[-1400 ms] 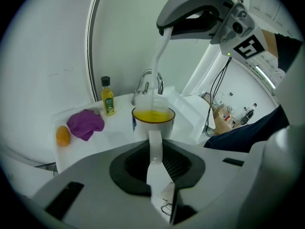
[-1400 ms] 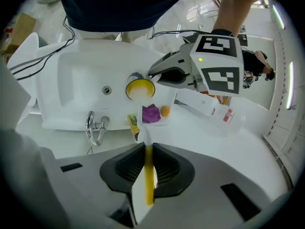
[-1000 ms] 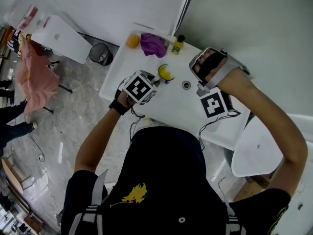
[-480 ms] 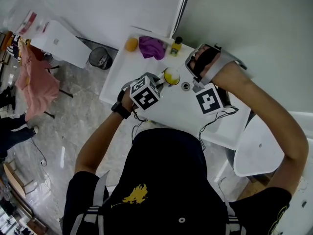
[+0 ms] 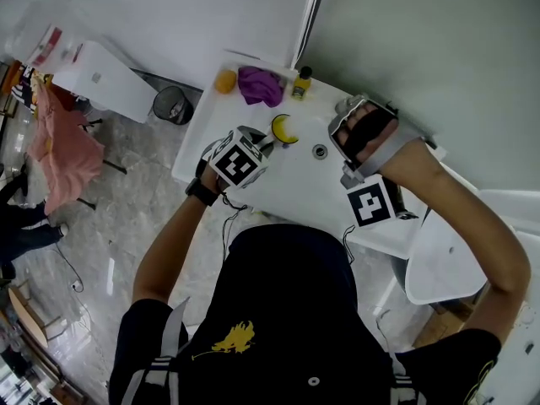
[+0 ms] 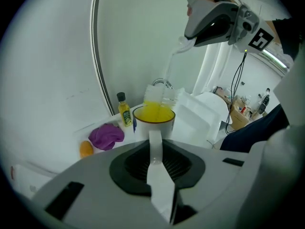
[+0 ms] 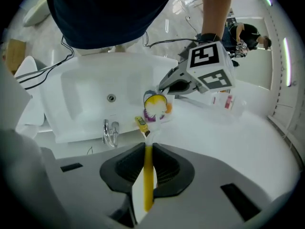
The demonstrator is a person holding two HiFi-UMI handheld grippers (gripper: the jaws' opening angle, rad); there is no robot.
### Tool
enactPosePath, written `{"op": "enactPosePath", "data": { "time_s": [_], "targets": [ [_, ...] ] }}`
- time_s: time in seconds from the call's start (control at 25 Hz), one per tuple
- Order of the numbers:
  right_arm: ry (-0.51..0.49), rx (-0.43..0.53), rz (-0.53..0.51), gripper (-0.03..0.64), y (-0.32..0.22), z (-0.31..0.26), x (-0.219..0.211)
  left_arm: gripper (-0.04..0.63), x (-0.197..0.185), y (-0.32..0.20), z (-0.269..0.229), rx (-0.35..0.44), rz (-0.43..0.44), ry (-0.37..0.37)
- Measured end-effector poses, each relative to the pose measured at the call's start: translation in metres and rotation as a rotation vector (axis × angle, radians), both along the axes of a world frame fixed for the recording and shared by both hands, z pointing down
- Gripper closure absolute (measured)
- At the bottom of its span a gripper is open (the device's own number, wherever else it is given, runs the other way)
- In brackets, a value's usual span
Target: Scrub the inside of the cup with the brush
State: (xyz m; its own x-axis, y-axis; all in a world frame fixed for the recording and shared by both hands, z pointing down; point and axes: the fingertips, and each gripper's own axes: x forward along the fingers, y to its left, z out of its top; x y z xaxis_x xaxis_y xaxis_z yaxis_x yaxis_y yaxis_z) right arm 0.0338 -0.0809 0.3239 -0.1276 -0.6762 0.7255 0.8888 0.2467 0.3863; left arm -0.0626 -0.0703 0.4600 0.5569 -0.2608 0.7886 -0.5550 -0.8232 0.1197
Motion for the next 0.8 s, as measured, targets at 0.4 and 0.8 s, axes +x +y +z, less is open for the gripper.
{"op": "enactPosePath", "data": {
  "time_s": [0.4,0.8],
  "targets": [
    [0.053,0.017,0.004,0.543,-0.016,0.011,0.003,0.522,0.023,0.006,-0.004,0.041,0.064,-0.029],
    [-0.112,-0.024,0.065,0.543,0.015,-0.031,-0.001,0.522,-0.001,-0.004,-0.005,0.031,0.000,-0.011]
  ]
}}
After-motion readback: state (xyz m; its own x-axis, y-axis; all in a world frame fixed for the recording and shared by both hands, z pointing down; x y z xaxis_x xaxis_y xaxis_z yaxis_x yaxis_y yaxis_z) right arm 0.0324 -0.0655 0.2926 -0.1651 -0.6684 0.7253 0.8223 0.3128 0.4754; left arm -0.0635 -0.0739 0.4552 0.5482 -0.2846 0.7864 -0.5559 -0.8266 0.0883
